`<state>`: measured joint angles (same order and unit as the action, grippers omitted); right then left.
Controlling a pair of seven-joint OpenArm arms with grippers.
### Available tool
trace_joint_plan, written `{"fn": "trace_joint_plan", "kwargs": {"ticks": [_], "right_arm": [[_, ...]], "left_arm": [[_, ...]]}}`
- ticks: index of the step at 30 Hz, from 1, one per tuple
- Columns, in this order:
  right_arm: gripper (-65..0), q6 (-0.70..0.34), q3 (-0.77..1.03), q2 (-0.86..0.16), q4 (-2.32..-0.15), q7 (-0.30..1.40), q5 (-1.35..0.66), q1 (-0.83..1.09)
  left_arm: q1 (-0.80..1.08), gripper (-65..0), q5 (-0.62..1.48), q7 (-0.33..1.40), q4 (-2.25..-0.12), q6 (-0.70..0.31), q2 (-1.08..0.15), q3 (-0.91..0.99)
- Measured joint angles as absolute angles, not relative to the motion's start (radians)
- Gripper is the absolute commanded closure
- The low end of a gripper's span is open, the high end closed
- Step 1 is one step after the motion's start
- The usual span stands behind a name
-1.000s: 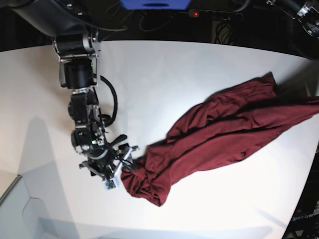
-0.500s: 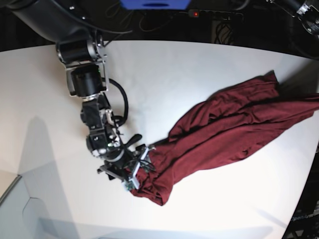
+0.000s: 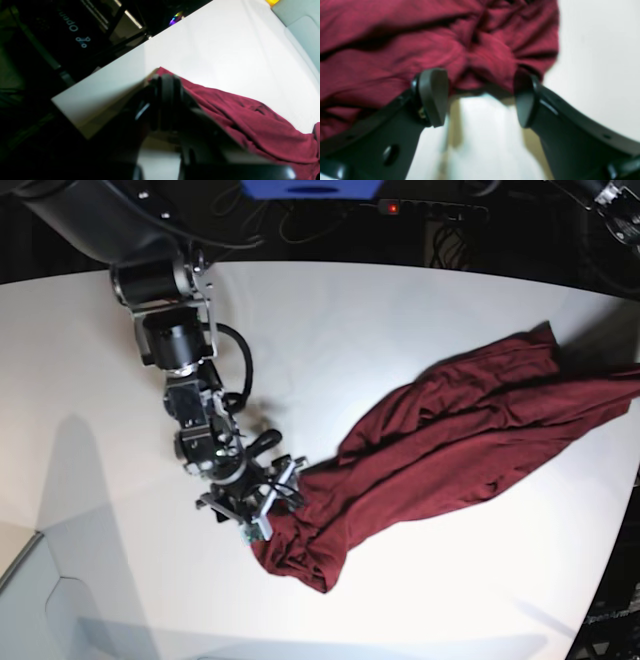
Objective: Layout the t-shirt on the table in an organized manner, then fold the t-shirt properly
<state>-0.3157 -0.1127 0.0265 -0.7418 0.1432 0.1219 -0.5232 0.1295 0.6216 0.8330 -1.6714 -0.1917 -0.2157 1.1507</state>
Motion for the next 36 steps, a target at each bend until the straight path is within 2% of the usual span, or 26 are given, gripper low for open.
{"fn": "trace_joint_plan", "kwargs": {"ticks": [8, 16, 18, 22, 23, 29, 33, 36], "right_arm": [[-26.7, -0.313, -0.039, 0.02, -0.658, 0.103, 0.121, -0.582], [-24.5, -0.313, -0.04, 0.022, -0.577, 0.066, 0.122, -0.592], [-19.6, -0.313, -0.04, 0.022, -0.577, 0.062, 0.122, -0.595], [-1.4, -0.314, -0.04, 0.022, -0.577, 0.063, 0.122, -0.594], [0.0, -0.313, -0.04, 0.022, -0.577, 0.063, 0.122, -0.595], [0.0, -0.316, -0.028, -0.023, -0.618, 0.127, 0.12, -0.585], [0.0, -0.316, 0.072, -0.05, -0.789, 0.133, 0.115, -0.53], [0.0, -0.315, 0.134, -0.049, -0.927, 0.221, 0.123, -0.516]], "left_arm": [[0.13, -0.3, 0.622, 0.834, -1.671, -0.192, -0.214, 1.15], [0.13, -0.3, 0.622, 0.834, -1.671, -0.192, -0.213, 1.15], [0.13, -0.3, 0.619, 0.834, -1.671, -0.192, -0.213, 1.15], [0.13, -0.3, 0.62, 0.834, -1.671, -0.192, -0.213, 1.15], [0.13, -0.3, 0.623, 0.834, -1.671, -0.192, -0.213, 1.15], [0.121, -0.3, 0.625, 0.838, -1.69, -0.191, -0.221, 1.15], [0.081, -0.3, 0.631, 0.833, -1.748, -0.192, -0.264, 1.149], [0.049, -0.3, 0.632, 0.838, -1.769, -0.194, -0.31, 1.147]]}}
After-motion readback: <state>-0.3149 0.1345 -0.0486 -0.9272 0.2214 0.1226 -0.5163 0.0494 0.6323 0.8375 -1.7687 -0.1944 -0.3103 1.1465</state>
